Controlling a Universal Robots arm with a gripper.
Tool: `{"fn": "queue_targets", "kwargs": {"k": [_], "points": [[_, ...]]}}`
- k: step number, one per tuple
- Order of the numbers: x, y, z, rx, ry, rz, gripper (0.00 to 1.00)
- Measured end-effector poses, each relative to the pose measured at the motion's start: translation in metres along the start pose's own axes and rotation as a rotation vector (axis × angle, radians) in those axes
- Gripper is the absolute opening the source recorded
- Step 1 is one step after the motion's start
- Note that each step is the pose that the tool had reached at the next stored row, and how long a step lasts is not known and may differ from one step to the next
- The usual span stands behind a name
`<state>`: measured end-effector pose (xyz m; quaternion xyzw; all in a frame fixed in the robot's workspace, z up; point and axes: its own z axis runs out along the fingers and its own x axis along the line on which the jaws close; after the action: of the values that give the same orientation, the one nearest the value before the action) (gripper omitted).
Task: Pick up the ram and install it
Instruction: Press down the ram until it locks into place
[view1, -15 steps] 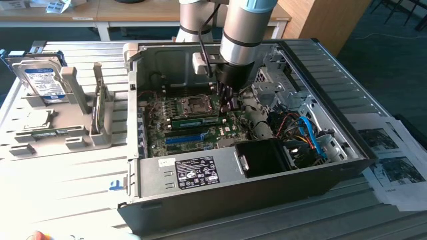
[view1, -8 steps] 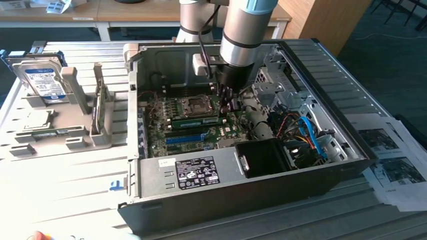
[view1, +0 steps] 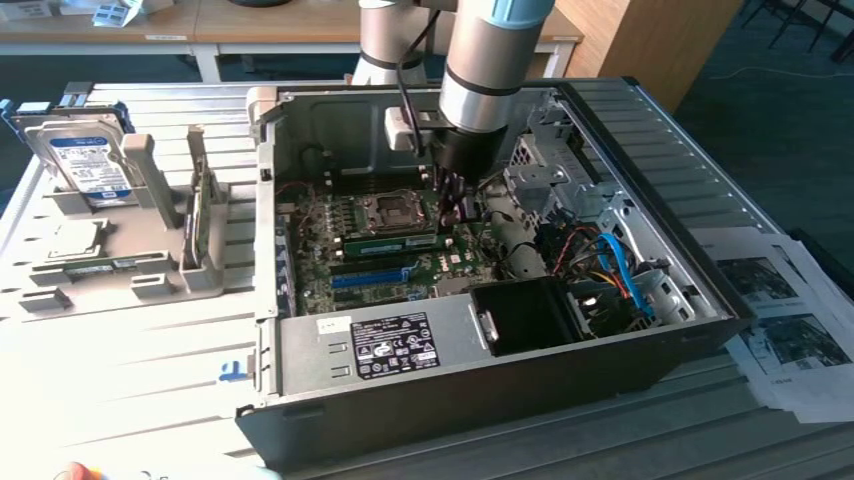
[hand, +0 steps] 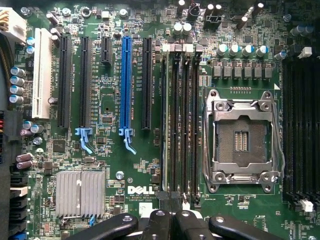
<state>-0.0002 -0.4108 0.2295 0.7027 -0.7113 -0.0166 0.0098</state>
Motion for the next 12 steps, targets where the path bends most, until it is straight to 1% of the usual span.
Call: {"fn": "queue_targets", "kwargs": {"k": [12], "points": [[0.0000,-0.0001,0.0023,0.0000,-0.0001,0.000,0.10]]}}
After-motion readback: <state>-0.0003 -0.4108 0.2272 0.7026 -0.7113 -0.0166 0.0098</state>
